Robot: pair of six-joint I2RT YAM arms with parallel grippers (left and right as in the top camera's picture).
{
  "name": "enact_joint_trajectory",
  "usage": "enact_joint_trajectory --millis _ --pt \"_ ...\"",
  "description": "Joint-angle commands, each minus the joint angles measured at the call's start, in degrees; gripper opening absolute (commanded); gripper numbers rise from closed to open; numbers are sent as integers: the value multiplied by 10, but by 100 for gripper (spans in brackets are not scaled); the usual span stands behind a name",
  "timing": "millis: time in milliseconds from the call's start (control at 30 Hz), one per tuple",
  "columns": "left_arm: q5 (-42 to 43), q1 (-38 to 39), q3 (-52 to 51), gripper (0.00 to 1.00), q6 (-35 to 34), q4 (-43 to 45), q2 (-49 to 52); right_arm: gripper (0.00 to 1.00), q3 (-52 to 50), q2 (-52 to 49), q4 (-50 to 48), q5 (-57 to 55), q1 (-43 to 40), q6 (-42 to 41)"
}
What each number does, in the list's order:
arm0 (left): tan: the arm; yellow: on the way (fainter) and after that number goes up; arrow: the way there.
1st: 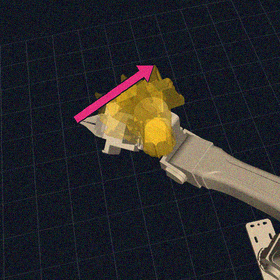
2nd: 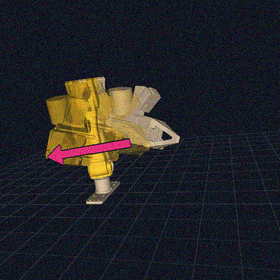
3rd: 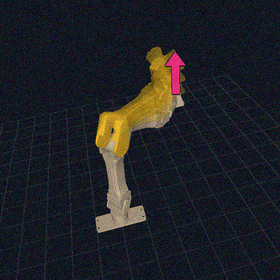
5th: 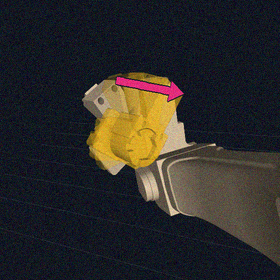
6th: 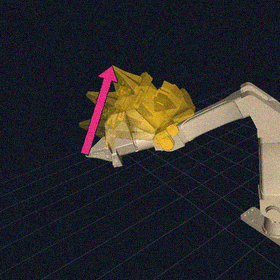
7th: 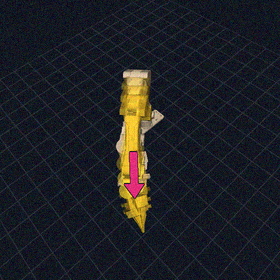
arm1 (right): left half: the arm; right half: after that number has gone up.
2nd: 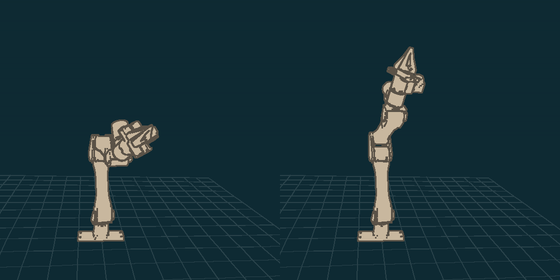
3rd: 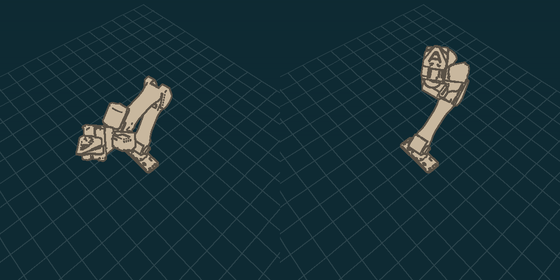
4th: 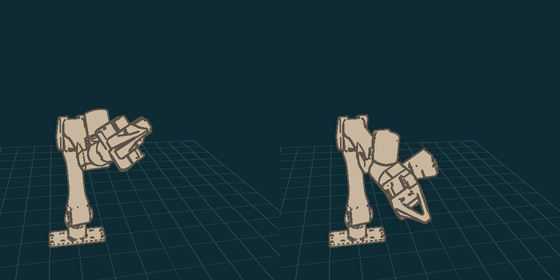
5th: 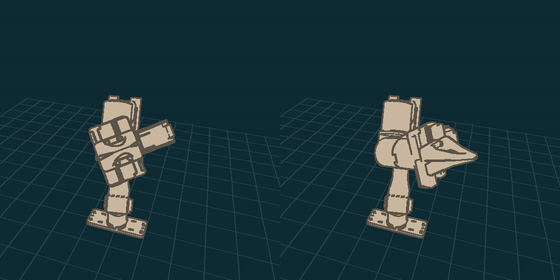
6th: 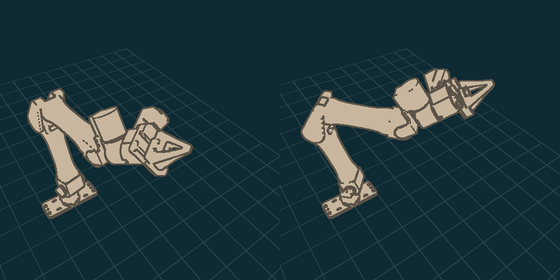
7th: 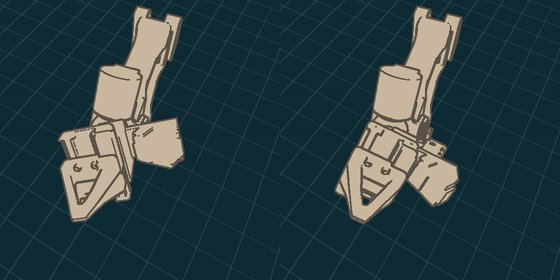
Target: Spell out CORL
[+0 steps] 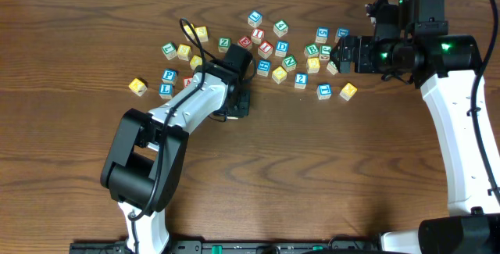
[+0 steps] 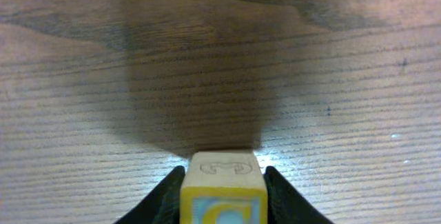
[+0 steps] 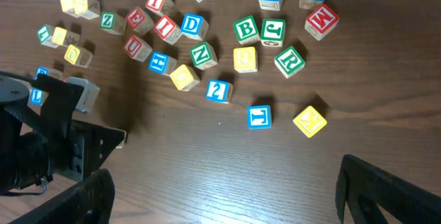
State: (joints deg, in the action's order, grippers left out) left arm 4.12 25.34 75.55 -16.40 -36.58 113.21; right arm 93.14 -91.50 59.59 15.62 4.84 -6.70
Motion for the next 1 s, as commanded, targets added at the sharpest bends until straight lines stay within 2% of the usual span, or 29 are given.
enact_joint_trajectory --millis 0,100,300,533,633,800,867,900,967 --pt "-7 0 -4 40 7 0 8 99 -3 -1 3 -2 5 8" --pt "-7 0 -3 44 7 0 8 99 -3 -1 3 -2 5 8" --pt "-7 0 -1 44 7 -7 4 99 -3 -1 4 -2 5 8" --pt "-8 0 4 33 -3 -17 1 99 -3 -1 7 -2 5 8" --pt "-7 0 5 31 -31 -21 1 99 -3 -1 7 -2 5 8" --pt "-7 0 5 31 -34 -21 1 99 -3 -1 7 -2 5 8" --pt "-7 0 6 33 -33 -21 1 99 -3 -1 7 -2 5 8" --pt "-7 0 16 41 -19 -28 1 99 -3 -1 7 -2 5 8" --pt "-7 0 33 46 1 -40 1 99 -3 -1 7 -2 5 8"
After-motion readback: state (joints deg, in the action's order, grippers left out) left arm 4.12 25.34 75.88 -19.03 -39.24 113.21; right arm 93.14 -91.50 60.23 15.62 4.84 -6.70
